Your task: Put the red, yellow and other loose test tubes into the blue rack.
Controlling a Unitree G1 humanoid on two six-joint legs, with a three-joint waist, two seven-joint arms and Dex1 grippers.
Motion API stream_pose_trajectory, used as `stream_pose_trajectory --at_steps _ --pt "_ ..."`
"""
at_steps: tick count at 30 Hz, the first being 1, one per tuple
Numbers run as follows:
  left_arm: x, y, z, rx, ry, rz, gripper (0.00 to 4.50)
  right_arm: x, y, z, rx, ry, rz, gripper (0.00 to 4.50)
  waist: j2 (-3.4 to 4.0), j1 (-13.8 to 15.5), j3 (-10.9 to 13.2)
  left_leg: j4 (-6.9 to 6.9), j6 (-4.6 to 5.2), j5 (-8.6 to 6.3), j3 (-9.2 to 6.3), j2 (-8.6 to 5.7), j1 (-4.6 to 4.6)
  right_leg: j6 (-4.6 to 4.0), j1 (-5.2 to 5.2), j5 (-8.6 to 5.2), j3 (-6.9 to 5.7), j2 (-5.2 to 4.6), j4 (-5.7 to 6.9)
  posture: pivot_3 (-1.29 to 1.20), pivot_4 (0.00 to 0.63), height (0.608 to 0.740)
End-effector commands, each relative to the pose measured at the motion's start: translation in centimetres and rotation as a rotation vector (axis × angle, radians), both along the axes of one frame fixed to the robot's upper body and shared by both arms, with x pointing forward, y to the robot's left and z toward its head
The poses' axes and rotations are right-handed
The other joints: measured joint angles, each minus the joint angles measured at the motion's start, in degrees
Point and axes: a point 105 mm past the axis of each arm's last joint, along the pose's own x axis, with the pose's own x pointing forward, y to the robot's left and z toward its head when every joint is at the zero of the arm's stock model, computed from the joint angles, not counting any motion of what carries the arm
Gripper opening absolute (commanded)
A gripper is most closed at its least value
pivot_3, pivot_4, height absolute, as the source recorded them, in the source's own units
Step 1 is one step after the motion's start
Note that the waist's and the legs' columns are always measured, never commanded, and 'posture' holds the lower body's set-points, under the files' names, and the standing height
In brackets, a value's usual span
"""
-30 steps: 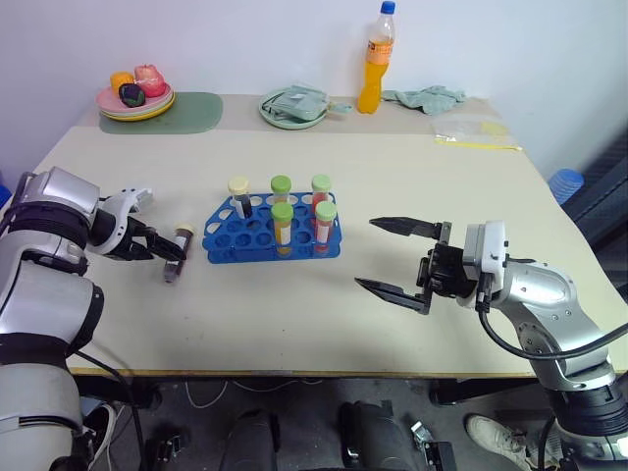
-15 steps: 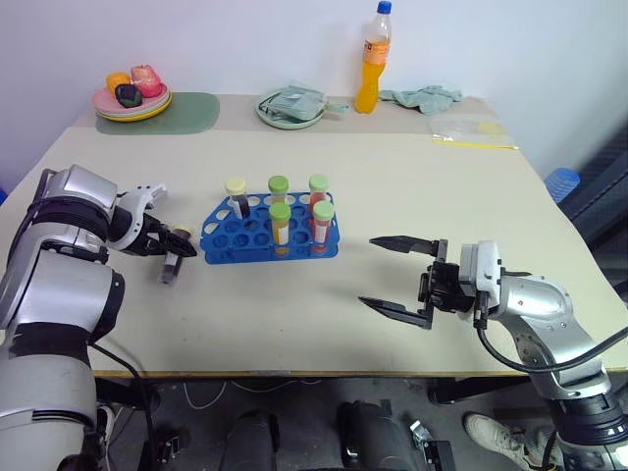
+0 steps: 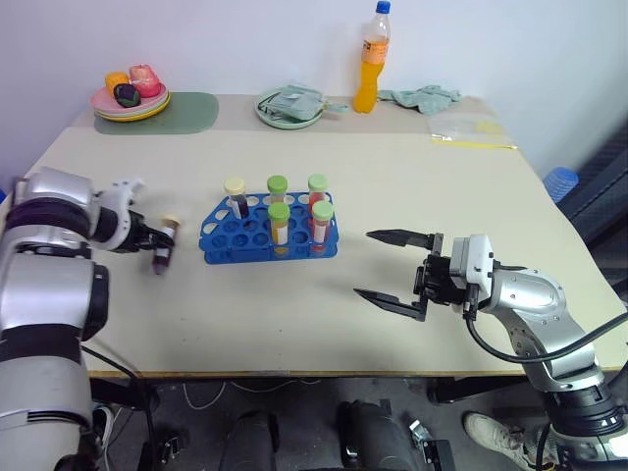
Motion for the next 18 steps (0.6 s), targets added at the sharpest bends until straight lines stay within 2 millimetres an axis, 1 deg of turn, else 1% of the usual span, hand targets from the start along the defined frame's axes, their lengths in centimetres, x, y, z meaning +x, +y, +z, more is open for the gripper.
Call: stream_pose_trajectory --at_steps 1,2,3,4,5,6,7,10,12,13,14,15,16,18 --pt "1.9 2.4 4.5 0.0 -0.355 0.101 0.75 0.2 -0.5 0.9 0.021 -0.047 -0.045 4.5 0.0 0.2 0.0 0.0 0.0 0.0 0.0 0.0 0.0 0.0 0.0 0.0 -0.03 -0.01 0.01 0.0 0.15 0.74" --pt "2.2 2.6 5.2 0.009 -0.43 0.1 0.75 0.3 -0.5 0.9 0.022 -0.049 -0.051 4.5 0.02 0.3 0.0 0.01 -0.01 0.01 0.01 0.0 0.02 0.01 0.01 0.0 -0.05 -0.07 0.05 0.0 0.15 0.74" --pt "2.9 2.1 6.9 -0.034 -0.589 0.082 0.75 0.3 -0.5 0.9 0.022 -0.051 -0.055 4.5 0.01 0.4 0.0 0.01 -0.02 0.01 0.03 0.0 0.05 0.01 0.03 0.0 -0.07 -0.12 0.07 0.0 0.15 0.74" --pt "3.0 1.6 8.1 -0.071 -0.698 0.083 0.75 0.4 -0.6 0.9 0.025 -0.051 -0.062 4.5 0.02 0.5 0.0 0.01 -0.06 0.03 0.03 -0.01 0.04 0.0 0.06 0.01 -0.12 -0.15 0.04 0.0 0.15 0.74" --pt "2.9 1.0 9.2 -0.073 -0.817 0.069 0.75 0.5 -0.5 0.9 0.025 -0.051 -0.067 4.5 0.01 0.7 0.0 0.04 -0.1 0.05 0.03 -0.01 0.02 0.0 0.06 0.01 -0.16 -0.22 0.09 0.0 0.15 0.74" --pt "2.3 0.0 10.2 -0.093 -0.944 0.025 0.75 0.6 -0.5 1.0 0.026 -0.052 -0.069 4.5 -0.02 1.0 -0.1 0.05 -0.14 0.08 0.01 -0.02 0.0 -0.01 0.1 0.01 -0.24 -0.28 0.05 0.0 0.15 0.74" --pt "1.7 -0.8 10.7 -0.098 -1.016 -0.006 0.75 0.7 -0.5 1.1 0.026 -0.052 -0.07 4.5 -0.03 1.2 -0.1 0.1 -0.17 0.09 -0.01 -0.02 -0.03 -0.01 0.12 0.01 -0.26 -0.33 0.08 0.0 0.15 0.74" --pt "-0.2 -2.9 10.5 0.005 -1.152 -0.104 0.75 1.1 -0.5 1.3 0.029 -0.063 -0.08 4.5 -0.07 1.3 -0.1 0.16 -0.18 0.09 0.01 -0.06 -0.09 -0.01 0.13 0.04 -0.26 -0.34 0.03 0.0 0.15 0.74" --pt "-1.5 -5.0 9.5 0.127 -1.222 -0.242 0.75 1.4 -0.5 1.4 0.028 -0.067 -0.083 4.5 -0.07 1.1 -0.1 0.16 -0.18 0.09 0.01 -0.06 -0.06 -0.01 0.13 0.04 -0.26 -0.28 0.03 0.0 0.15 0.74" --pt "-2.0 -5.6 9.3 0.144 -1.258 -0.265 0.75 1.5 -0.5 1.5 0.028 -0.069 -0.085 4.5 -0.05 1.1 -0.1 0.14 -0.17 0.09 0.03 -0.05 -0.01 -0.01 0.13 0.04 -0.24 -0.25 0.03 0.0 0.15 0.74" --pt "-2.6 -7.0 8.5 0.155 -1.281 -0.322 0.75 1.7 -0.6 1.6 0.027 -0.073 -0.09 4.5 -0.03 1.2 -0.1 0.12 -0.18 0.09 0.02 -0.05 0.05 -0.01 0.16 0.03 -0.24 -0.23 0.04 0.0 0.15 0.74" --pt "-3.1 -8.3 8.1 0.137 -1.321 -0.354 0.75 1.8 -0.6 1.6 0.025 -0.076 -0.092 4.5 0.03 1.3 -0.2 0.11 -0.19 0.1 0.02 -0.05 0.07 -0.02 0.17 0.03 -0.25 -0.22 0.05 0.0 0.15 0.74" --pt "-3.5 -9.2 7.8 0.123 -1.35 -0.375 0.75 1.8 -0.7 1.7 0.025 -0.077 -0.094 4.5 0.07 1.4 -0.2 0.11 -0.19 0.1 0.02 -0.05 0.11 -0.02 0.22 0.03 -0.24 -0.22 0.04 0.0 0.15 0.74" --pt "-4.1 -11.2 6.7 0.194 -1.395 -0.439 0.75 1.9 -0.7 1.8 0.024 -0.08 -0.098 4.5 0.06 1.8 -0.2 0.12 -0.19 0.1 0.03 -0.06 0.14 -0.03 0.28 0.03 -0.23 -0.23 0.01 0.0 0.15 0.74"
